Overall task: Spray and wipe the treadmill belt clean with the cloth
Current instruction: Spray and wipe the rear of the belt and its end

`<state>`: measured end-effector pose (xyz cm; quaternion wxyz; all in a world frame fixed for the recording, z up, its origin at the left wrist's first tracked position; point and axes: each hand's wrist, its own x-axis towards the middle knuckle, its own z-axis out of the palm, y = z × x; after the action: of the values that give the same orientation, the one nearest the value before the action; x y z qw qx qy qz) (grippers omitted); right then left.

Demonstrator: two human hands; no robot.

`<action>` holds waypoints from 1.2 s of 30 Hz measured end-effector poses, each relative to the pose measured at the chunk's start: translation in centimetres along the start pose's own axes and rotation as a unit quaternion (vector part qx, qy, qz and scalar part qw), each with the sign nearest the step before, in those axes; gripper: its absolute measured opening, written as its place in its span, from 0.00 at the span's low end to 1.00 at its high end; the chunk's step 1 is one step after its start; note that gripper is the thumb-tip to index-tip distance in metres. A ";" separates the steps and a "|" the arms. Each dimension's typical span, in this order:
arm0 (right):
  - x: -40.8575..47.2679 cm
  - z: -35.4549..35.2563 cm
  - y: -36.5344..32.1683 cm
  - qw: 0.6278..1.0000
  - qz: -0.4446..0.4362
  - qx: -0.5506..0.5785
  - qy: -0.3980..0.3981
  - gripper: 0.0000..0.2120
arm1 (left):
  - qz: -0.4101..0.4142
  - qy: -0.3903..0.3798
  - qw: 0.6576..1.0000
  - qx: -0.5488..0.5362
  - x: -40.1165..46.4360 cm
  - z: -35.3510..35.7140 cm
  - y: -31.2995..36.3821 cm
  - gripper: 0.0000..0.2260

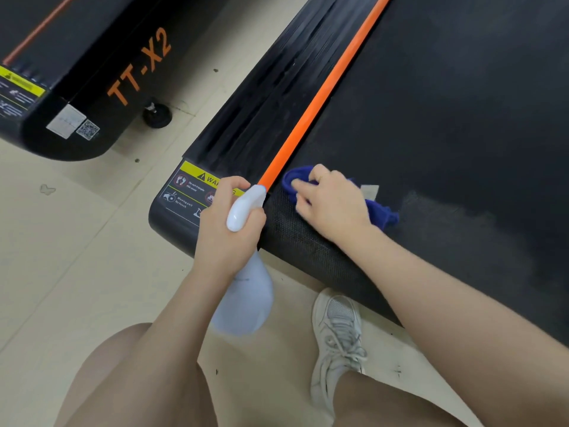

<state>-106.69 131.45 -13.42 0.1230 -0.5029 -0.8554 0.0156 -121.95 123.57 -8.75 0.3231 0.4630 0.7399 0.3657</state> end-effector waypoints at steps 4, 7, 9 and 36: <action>-6.3 -0.2 -2.1 0.976 -0.211 -0.014 -0.056 0.13 | -0.008 0.000 1.000 -0.002 -0.1 0.1 0.4 0.10; -5.2 -0.8 -0.3 0.978 -0.202 0.006 -0.061 0.15 | 0.005 0.003 1.000 -0.012 -0.2 0.1 0.9 0.09; -2.8 -1.5 1.9 0.997 -0.069 0.006 -0.040 0.15 | 0.017 0.000 1.000 -0.019 -0.3 -0.1 1.3 0.09; -7.0 -3.5 10.5 0.962 0.268 -0.053 -0.025 0.15 | 0.042 -0.176 0.980 -0.084 -4.9 5.8 3.6 0.06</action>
<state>-93.71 130.25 -12.98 0.0663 -0.7188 -0.6919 0.0146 -113.78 121.60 -8.07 0.4700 0.5222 0.6181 0.3527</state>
